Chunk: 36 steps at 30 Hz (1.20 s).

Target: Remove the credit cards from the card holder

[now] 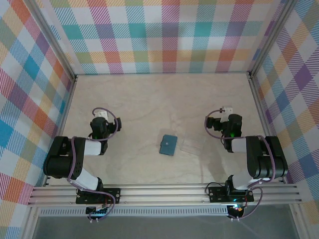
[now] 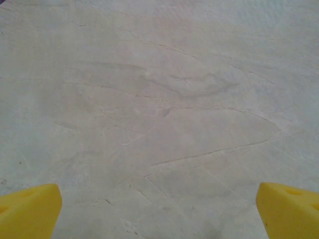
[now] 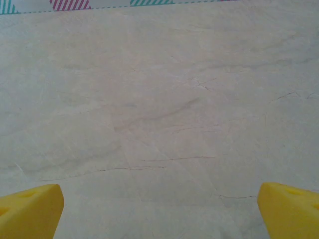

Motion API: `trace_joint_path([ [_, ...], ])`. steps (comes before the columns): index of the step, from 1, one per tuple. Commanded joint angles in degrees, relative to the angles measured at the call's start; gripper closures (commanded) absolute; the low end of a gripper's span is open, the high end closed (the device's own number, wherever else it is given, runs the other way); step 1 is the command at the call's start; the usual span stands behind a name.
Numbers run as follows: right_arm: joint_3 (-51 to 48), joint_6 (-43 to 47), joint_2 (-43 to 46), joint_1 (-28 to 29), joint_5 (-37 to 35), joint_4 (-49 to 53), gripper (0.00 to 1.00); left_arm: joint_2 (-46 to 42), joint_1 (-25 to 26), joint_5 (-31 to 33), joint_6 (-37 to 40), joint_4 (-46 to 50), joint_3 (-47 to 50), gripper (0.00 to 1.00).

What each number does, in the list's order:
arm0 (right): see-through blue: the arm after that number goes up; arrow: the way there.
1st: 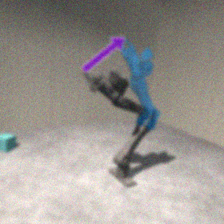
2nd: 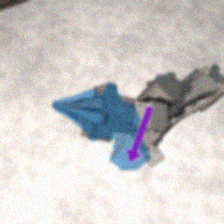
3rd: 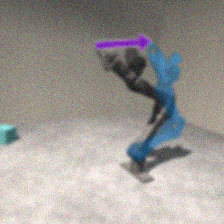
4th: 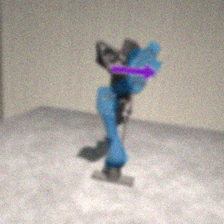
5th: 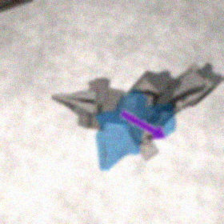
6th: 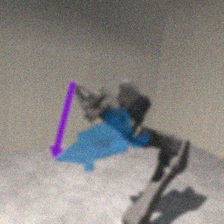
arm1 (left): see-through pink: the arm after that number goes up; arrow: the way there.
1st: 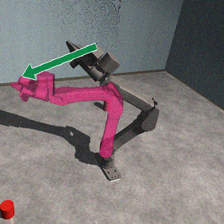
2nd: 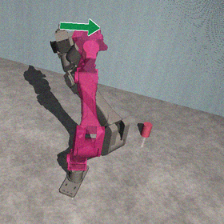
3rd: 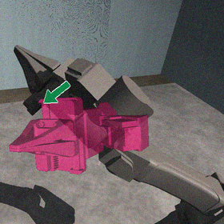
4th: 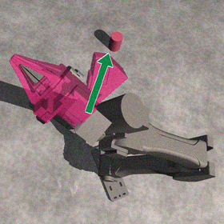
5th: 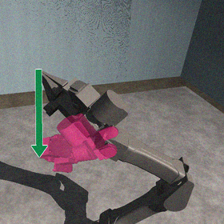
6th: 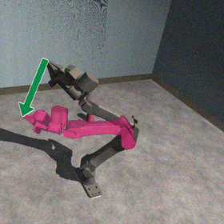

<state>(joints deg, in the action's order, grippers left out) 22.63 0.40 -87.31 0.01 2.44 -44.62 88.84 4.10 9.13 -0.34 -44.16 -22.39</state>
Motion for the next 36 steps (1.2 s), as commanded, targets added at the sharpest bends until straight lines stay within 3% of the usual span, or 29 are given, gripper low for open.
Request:
trace_joint_path([
  [1,1.09,-0.76,-0.58,-0.34,1.25,-2.58,0.00,0.64,0.52,0.81,0.92,-2.68,-1.25,0.00],
  [32,1.01,-1.05,-0.39,-0.19,0.58,-2.55,0.00,0.27,0.49,0.79,0.96,-3.12,-0.95,0.00],
  [36,5.24,-2.38,3.90,-0.23,-2.58,9.16,0.00,-5.68,0.83,1.36,0.91,9.77,-5.68,0.00],
])
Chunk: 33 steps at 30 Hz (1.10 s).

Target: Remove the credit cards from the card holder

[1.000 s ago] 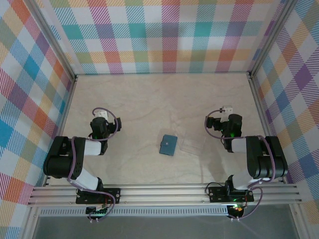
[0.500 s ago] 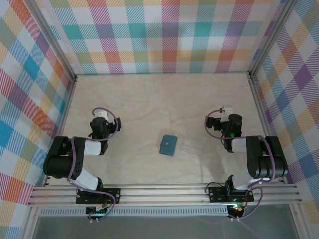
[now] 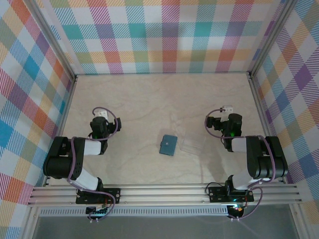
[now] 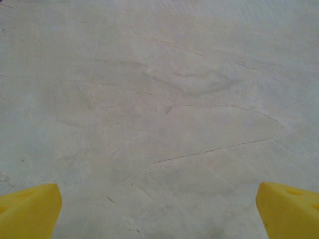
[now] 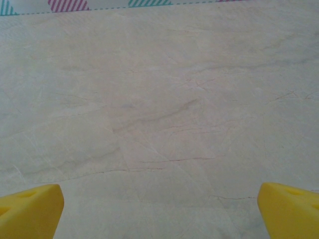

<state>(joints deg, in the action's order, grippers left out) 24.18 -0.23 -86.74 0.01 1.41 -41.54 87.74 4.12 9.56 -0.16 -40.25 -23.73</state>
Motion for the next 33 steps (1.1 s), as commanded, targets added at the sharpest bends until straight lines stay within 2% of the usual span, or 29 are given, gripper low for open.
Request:
trace_joint_path([
  [1,5.28,-2.09,4.60,-0.27,-1.65,10.86,0.00,-6.22,1.03,2.26,0.23,9.58,-5.48,0.00],
  [5,11.48,-4.15,7.96,-0.25,-1.64,25.06,0.00,-11.35,3.66,8.23,-2.46,20.65,-9.20,0.00],
  [10,17.88,-9.04,12.52,0.09,2.94,42.20,0.00,-13.43,7.07,8.01,-7.50,36.74,-16.92,0.00],
  [12,21.03,-11.07,13.77,1.02,4.13,50.12,0.00,-13.74,8.15,5.04,-9.35,44.03,-20.86,0.00],
  [17,26.04,-17.14,16.56,1.82,6.63,65.98,0.05,-14.33,8.44,-8.42,-13.45,64.50,-32.33,0.00],
  [19,27.15,-18.82,17.45,1.81,6.99,71.85,0.08,-14.40,8.45,-10.44,-13.90,71.13,-36.16,0.00],
  [22,26.95,-19.08,18.24,1.84,9.16,77.74,0.19,-12.85,8.45,-11.20,-12.59,83.17,-43.52,0.00],
  [27,23.72,-21.10,20.59,3.44,11.56,80.49,0.27,-13.27,8.47,-10.16,-10.97,89.02,-47.13,0.00],
  [33,21.93,-25.74,20.53,8.53,5.72,81.56,0.43,-11.77,8.45,-8.68,-9.52,90.25,-47.92,0.00],
])
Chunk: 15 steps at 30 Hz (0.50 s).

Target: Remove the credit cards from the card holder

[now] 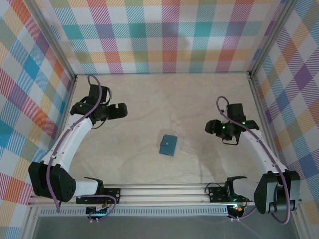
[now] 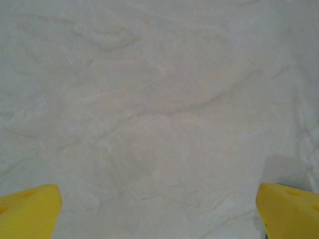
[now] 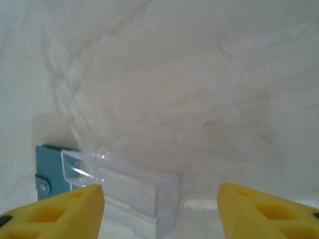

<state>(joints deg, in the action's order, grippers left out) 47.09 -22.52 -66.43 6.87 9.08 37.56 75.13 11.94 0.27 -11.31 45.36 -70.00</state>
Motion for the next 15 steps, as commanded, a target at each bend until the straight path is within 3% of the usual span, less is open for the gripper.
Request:
trace_joint_path([
  [1,-1.66,-4.81,-0.03,2.72,-2.48,1.81,0.45,0.34,0.65,2.81,1.54,5.15,-1.60,0.00],
  [6,-3.24,-8.49,-2.16,6.03,-6.42,0.06,0.49,-5.34,0.65,9.35,3.02,2.56,2.17,0.00],
  [15,-3.49,-9.59,-5.84,7.79,-6.20,-3.16,0.57,-13.23,0.62,15.94,2.99,-0.59,5.45,0.00],
])
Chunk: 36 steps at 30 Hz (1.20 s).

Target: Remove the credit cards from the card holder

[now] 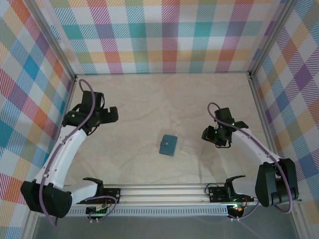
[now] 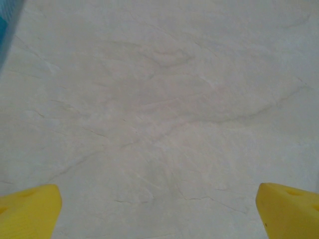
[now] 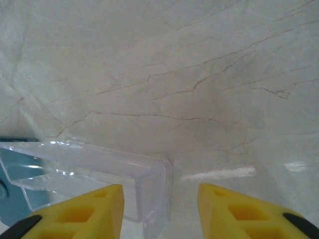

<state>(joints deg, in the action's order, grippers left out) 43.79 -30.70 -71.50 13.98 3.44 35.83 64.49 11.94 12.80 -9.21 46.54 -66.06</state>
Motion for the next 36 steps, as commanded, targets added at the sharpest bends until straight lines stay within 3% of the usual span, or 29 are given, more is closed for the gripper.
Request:
trace_joint_path([
  [1,-0.32,-1.59,-1.15,0.79,-0.54,-1.56,0.58,-3.08,0.62,3.58,0.95,-1.88,1.89,0.00],
  [23,-3.36,-2.94,-0.51,3.15,-1.07,-3.64,0.78,-2.53,0.63,2.59,0.19,-1.35,1.99,0.00],
  [36,-2.96,-4.76,1.50,4.93,-0.71,-2.01,0.74,-2.41,0.66,1.99,0.16,-1.37,2.04,0.00],
])
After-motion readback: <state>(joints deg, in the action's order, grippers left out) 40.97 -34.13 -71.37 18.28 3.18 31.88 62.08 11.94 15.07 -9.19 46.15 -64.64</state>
